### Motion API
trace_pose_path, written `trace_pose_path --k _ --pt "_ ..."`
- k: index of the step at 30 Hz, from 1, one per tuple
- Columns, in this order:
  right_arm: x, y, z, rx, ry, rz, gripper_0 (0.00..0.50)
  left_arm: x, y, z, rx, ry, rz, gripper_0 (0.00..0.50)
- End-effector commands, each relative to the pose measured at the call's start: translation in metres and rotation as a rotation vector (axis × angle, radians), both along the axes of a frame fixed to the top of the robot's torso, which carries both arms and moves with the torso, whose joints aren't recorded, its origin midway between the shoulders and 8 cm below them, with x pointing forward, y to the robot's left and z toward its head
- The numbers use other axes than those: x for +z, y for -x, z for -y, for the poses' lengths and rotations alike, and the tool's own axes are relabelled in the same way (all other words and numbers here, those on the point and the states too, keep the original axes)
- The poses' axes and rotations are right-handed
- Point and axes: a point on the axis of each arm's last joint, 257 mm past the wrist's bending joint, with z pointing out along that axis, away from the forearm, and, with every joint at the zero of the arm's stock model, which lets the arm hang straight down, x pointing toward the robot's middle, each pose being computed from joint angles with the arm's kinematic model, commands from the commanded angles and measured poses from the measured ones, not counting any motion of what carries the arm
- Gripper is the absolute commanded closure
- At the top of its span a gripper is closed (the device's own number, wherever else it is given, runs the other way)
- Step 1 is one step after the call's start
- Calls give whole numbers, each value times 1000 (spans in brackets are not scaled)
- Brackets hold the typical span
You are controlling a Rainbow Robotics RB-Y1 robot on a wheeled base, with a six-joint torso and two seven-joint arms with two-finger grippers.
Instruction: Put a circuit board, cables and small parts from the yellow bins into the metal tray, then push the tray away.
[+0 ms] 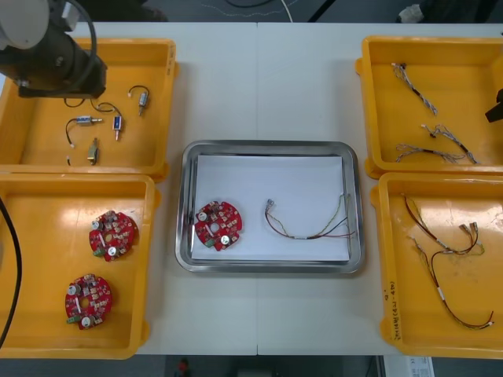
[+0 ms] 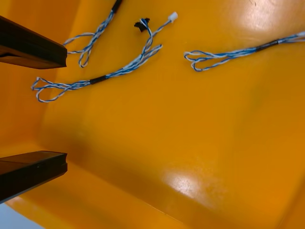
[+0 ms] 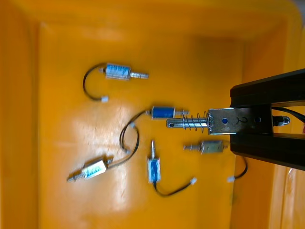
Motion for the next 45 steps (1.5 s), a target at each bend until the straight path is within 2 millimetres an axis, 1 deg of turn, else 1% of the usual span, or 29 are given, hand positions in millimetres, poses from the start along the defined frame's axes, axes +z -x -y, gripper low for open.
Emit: trace_pose_path --k 1,2,4,5,7,8,11,12,14,17,19,23,25,28,32,36,40,45 --pt "18 -22 -6 51 24 76 0 -1 21 68 17 105 15 500" --pt "17 -23 -6 50 24 79 0 -1 23 74 9 105 15 499" --pt "12 -28 -5 44 18 89 0 -4 32 100 -22 109 16 498" --pt "11 -28 -3 41 18 92 0 -5 33 105 -26 110 17 500" --pt "6 -32 -2 37 15 101 0 -13 40 128 -53 110 11 500" --pt "4 -32 -2 37 16 101 0 -15 41 133 -59 109 10 500" --pt "-5 -35 -1 39 29 101 0 -28 46 163 -98 117 5 500" --pt "-5 -36 -1 40 33 103 0 -30 47 168 -103 118 4 500" --pt "-13 -38 -3 44 42 98 0 -40 51 184 -127 112 -4 499" --pt "-23 -37 -4 43 40 84 0 -51 54 195 -146 101 -25 500" --pt "-33 -33 -4 39 33 60 0 -64 57 204 -164 83 -40 499" --pt "-47 -29 -9 50 47 23 0 -84 59 213 -182 59 -55 500" --pt "-50 -28 -10 52 55 11 0 -90 58 215 -191 58 -52 499" --pt "-52 -27 -9 49 55 7 0 -105 59 216 -198 62 -64 500" --pt "-62 -24 -13 43 39 -10 0 -124 59 214 -199 46 -69 499" --pt "-64 -23 -12 43 41 -17 0 -136 58 210 -192 24 -64 498" --pt "-70 -20 -13 41 33 -34 0 -147 51 208 -186 19 -65 500" --pt "-76 -13 -16 43 23 -68 0 -157 44 214 -183 40 -58 500"
